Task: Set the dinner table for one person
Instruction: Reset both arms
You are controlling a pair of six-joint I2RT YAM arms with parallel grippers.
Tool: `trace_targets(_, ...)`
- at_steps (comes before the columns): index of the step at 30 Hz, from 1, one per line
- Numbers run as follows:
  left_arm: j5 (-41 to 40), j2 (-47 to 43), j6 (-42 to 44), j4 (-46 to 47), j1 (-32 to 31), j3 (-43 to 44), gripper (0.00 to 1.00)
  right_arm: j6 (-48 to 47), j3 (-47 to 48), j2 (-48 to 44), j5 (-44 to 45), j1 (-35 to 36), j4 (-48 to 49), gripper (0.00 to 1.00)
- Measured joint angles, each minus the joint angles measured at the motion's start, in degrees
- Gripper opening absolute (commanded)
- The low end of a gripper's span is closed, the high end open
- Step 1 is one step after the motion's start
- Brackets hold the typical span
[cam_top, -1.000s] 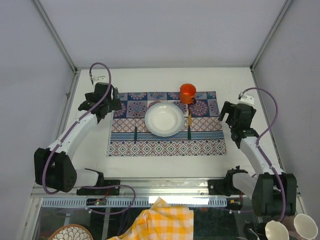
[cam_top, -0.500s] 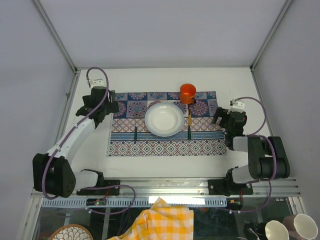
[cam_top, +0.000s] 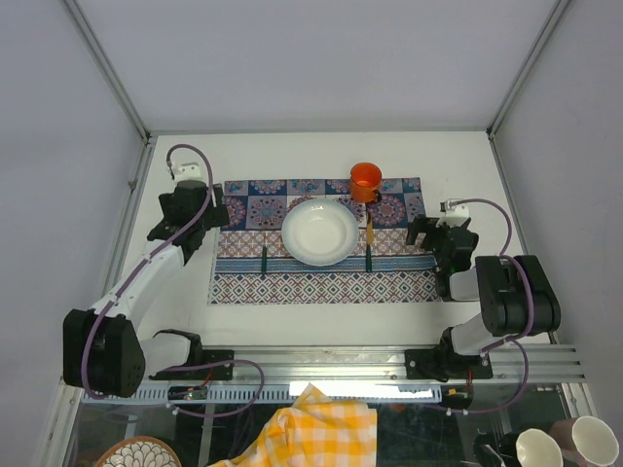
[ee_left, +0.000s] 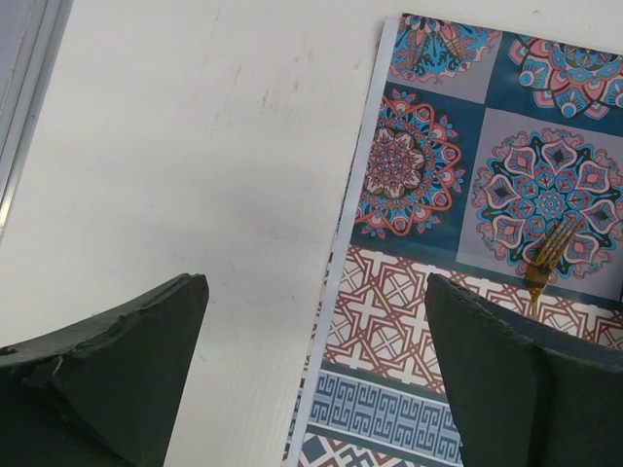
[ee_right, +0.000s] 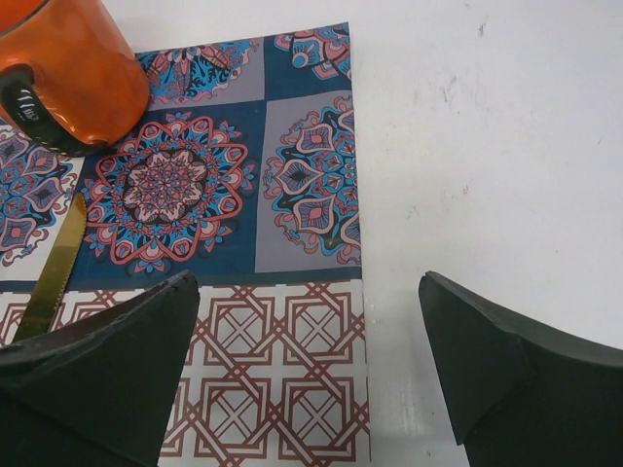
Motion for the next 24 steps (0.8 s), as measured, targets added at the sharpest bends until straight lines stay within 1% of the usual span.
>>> trace_targets(7, -0.24, -0.09, 1.25, 6.12, 1.57, -3.45, 0.99, -0.81, 0.00, 0.00, -0.15, 0.74, 0.57, 0.99)
trace_targets(12, 0.09, -2.21, 3.58, 16.35, 5.05, -10.08, 0.98, -1.31, 0.02, 0.00, -0.22, 0.94, 0.57, 0.99)
trace_targets(16, 3.15, -3.72, 4.17, 26.40, 9.55, -16.46, 0.94, -1.49, 0.07, 0.00, -0.22, 0.96, 0.57, 1.00)
trace_targets(20, 6.88, 0.39, 4.17, 34.16, 13.25, -18.18, 0.90, -1.51, 0.11, 0.02, -0.24, 0.96, 0.57, 0.99)
trace_targets(24, 10.69, 6.82, 3.72, 43.39, 14.56, -20.31, 0.87, -1.55, 0.11, 0.00, -0.26, 0.96, 0.57, 1.00)
